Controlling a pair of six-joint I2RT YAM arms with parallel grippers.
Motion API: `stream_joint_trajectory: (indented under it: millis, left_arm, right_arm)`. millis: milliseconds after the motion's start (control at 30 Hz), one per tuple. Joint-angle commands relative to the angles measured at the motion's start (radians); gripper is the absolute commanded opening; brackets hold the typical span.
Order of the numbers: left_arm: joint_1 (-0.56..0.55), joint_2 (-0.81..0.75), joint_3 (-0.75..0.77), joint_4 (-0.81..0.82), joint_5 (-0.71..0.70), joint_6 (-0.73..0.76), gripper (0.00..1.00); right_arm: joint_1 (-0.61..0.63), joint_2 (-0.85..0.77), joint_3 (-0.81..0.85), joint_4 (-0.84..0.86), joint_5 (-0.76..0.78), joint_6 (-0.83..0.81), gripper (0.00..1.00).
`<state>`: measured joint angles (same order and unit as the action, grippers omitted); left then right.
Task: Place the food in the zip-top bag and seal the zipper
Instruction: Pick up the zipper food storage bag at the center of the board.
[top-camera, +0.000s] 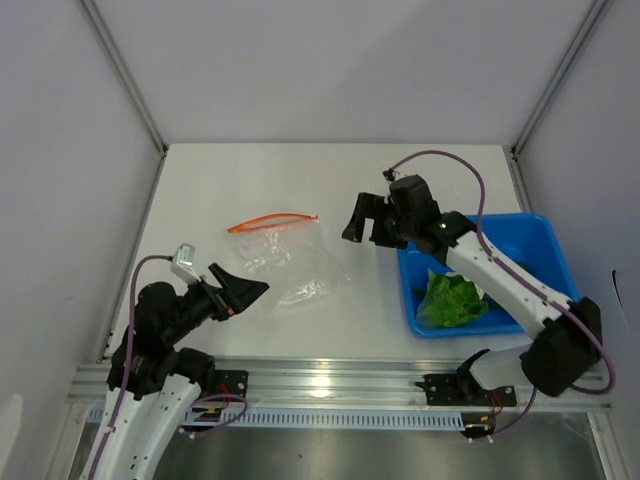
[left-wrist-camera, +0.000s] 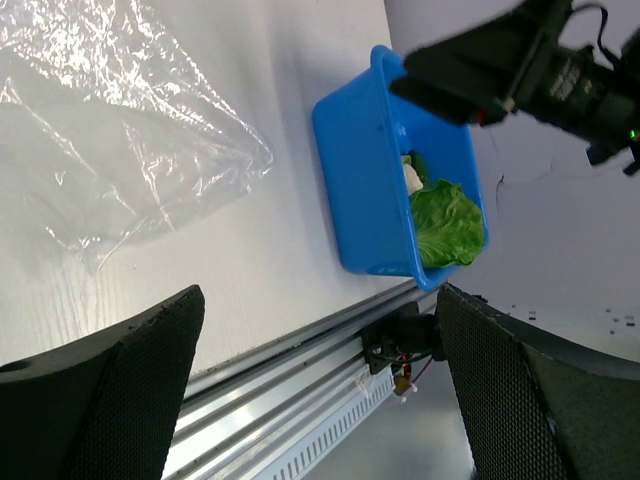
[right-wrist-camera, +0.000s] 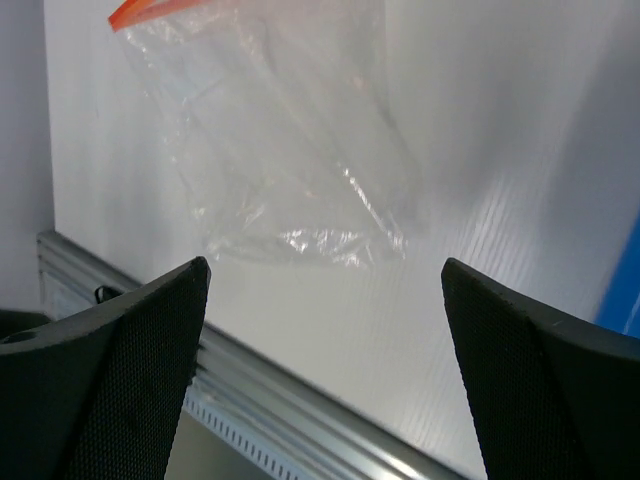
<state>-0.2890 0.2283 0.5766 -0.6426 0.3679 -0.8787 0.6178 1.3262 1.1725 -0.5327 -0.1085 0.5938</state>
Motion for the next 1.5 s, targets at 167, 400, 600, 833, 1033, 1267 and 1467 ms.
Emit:
stream_joint_trajectory:
  millis: [167,400,600,833,1033,1267,1467]
  left_arm:
    - [-0.004,-0.024,0.049,-0.086,-0.043,0.012,1.00]
    - [-0.004,-0.046,0.078,-0.114,-0.067,0.047,1.00]
    - [-0.004,-0.040,0.106,-0.111,-0.076,0.081,1.00]
    - [-0.004,-0.038,0.109,-0.109,-0.066,0.086,1.00]
    - [-0.004,-0.032,0.143,-0.130,-0.064,0.092,1.00]
    - [-0.004,-0.041,0.197,-0.177,-0.099,0.116,1.00]
    - [-0.004,-0.052,0.169,-0.164,-0.098,0.104,1.00]
  right_arm:
    - [0.013,0.393,0.260,0.093,-0.059,-0.160,0.99]
    - [0.059,0.539,0.248,0.056,0.029,-0.222,0.99]
    - [0.112,0.493,0.070,0.219,-0.104,-0.181,0.99]
    - [0.278,0.533,0.065,0.431,-0.295,-0.049,0.99]
    - [0.414,0.626,0.337,0.401,-0.352,-0.084,0.99]
    - [0.318,0.515,0.223,0.361,-0.289,-0.089,0.99]
    - [0.177,0.487,0.209,0.412,-0.323,-0.167,0.99]
